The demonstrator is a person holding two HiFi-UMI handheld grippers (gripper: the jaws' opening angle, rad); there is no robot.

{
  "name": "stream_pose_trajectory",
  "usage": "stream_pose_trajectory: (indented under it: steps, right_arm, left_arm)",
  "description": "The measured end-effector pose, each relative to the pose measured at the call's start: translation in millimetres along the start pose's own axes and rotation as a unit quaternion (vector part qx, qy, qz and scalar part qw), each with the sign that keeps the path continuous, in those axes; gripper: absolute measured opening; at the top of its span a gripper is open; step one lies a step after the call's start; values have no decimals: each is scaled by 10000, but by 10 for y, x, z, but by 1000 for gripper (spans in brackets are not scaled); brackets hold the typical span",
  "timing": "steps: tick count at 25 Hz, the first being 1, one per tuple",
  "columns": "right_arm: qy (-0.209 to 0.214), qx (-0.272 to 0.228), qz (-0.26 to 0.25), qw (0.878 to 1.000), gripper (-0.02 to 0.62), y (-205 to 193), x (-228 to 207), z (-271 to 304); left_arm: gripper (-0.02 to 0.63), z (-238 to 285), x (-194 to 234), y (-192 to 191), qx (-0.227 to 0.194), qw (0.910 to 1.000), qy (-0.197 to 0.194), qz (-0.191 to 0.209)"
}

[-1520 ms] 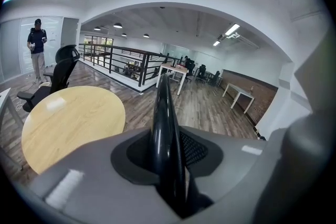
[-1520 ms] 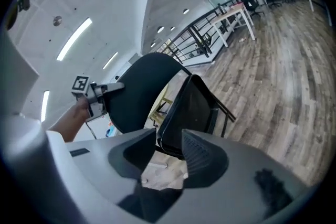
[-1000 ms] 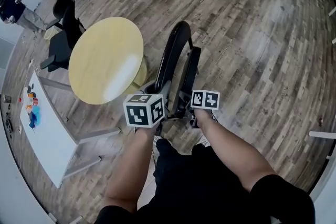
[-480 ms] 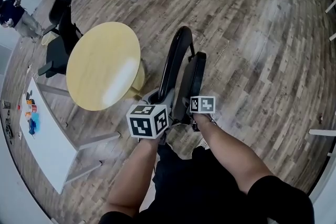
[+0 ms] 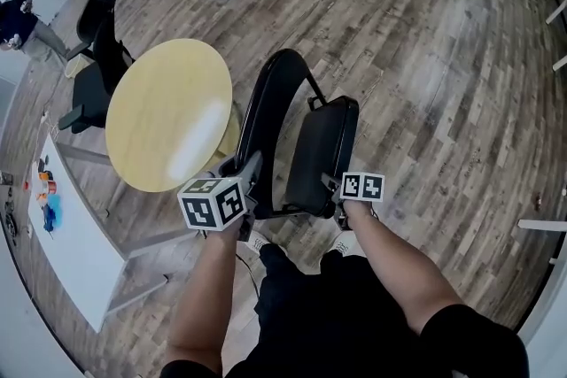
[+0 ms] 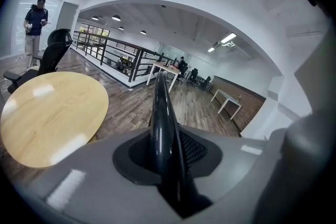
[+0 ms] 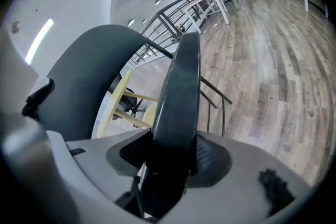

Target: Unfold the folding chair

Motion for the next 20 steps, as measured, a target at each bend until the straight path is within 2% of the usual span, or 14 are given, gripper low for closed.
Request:
stream_pose_trajectory:
  steps: [4, 15, 20]
  right_arm:
    - [106, -117, 226, 9996, 212, -30, -266, -55]
    - [256, -208, 799, 9963, 212, -168, -1004, -193]
    - [406, -237, 1036, 9935, 212, -239, -1276, -195]
  left_arm:
    - [94, 19, 167, -47, -49, 9999, -20, -107]
    - [109, 110, 563, -249, -58, 9991, 426, 40]
    - [114, 136, 818, -332, -76, 9991, 400, -114]
Point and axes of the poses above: the fingertips, and each gripper's own axes: z forward along the fingers, x to its left, y out of its top, the point moved 3 cm from there along -z, backward along the fingers, and after that the axes turned 9 degrees about -x, right-handed, at the moved point
